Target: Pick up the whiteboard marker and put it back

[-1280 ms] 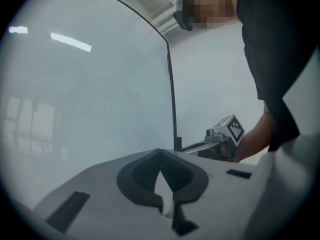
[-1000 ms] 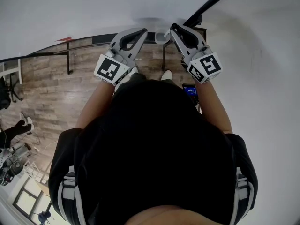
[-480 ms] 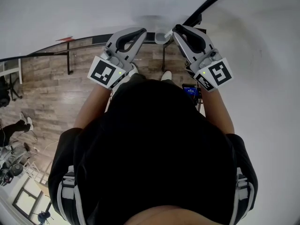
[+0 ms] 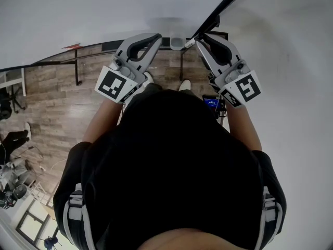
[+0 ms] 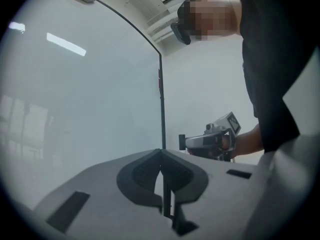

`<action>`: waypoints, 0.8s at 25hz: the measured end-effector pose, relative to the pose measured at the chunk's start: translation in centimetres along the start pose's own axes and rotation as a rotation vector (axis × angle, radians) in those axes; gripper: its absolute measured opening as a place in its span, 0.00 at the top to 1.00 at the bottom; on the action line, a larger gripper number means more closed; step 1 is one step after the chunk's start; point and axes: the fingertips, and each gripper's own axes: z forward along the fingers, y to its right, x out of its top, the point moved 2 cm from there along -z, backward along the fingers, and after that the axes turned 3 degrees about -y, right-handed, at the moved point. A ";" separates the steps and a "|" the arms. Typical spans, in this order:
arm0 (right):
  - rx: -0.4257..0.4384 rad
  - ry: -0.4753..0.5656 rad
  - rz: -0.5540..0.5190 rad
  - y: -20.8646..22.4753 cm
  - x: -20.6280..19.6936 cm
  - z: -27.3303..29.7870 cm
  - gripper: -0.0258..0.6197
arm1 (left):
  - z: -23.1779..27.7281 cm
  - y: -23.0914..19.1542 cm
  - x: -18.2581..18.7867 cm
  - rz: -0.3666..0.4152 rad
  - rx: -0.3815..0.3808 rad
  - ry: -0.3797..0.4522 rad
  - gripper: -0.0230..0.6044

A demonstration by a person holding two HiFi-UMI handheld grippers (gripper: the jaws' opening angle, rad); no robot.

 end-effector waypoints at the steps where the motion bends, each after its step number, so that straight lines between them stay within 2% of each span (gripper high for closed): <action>1: 0.000 0.000 -0.002 0.0 0.1 0.0 0.86 | 0.0 0.0 0.0 0.001 -0.001 -0.001 0.96; 20: 0.001 -0.001 -0.017 0.0 0.6 -0.5 0.86 | 0.6 -0.2 -0.3 0.000 0.004 0.007 0.96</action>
